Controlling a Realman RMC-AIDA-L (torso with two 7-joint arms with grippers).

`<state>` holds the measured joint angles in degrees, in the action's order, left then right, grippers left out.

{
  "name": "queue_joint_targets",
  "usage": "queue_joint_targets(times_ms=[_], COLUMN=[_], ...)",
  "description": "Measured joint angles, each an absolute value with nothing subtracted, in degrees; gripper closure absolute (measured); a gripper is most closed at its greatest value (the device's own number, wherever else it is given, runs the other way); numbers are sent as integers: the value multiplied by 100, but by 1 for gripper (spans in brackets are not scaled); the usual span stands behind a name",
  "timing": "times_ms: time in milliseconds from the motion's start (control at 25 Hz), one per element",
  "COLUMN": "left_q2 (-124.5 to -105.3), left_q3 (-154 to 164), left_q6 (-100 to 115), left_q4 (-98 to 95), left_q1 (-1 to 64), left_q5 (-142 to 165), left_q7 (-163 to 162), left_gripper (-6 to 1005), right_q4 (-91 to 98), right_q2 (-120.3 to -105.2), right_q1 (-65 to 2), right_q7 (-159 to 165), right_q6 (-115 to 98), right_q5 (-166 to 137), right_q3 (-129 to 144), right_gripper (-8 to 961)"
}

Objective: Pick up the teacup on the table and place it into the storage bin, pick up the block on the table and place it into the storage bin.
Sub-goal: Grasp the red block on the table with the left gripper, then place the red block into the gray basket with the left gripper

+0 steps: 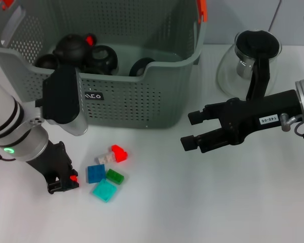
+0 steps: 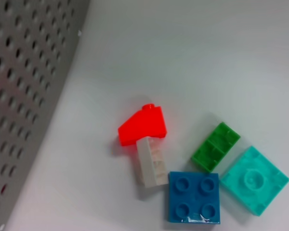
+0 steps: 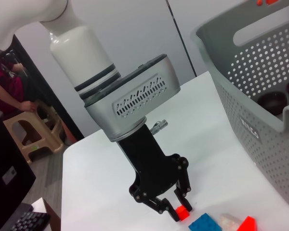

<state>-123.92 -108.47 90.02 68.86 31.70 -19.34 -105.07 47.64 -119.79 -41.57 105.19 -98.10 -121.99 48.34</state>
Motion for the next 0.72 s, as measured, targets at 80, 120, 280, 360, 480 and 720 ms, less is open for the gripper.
queue_joint_targets(times_ms=[80, 120, 280, 360, 480, 720], left_q2=[-12392, -12397, -12409, -12406, -12362, -11753], left_q3=[-10848, -10903, -11245, -11597, -12637, -14594], left_q6=[9013, 9062, 9360, 9644, 10323, 11515], left_q4=[6890, 7004, 7348, 7564, 7929, 7815], left_q1=[3173, 3173, 3185, 3239, 3475, 4143], left_q5=[-1933, -1947, -2061, -2216, -2719, -4331], left_q7=[-10507, -10509, -10498, -10490, -10512, -11101], left_gripper=[727, 749, 815, 815, 814, 814], right_q4=[4764, 4764, 4764, 4764, 4764, 4765], right_q2=[-11976, -11974, -11966, -11963, -11961, -11944], right_q1=[-4156, -4156, -4157, -4157, -4154, -4153], right_q7=[10517, 10513, 10496, 10485, 10455, 10444], right_q6=[-9816, -9818, -9826, -9832, -9848, -9939], right_q5=[-12199, -12199, -12200, -12197, -12167, -12159], right_q3=[4834, 4834, 4833, 4829, 4830, 4869], right_gripper=[13, 13, 13, 13, 13, 13])
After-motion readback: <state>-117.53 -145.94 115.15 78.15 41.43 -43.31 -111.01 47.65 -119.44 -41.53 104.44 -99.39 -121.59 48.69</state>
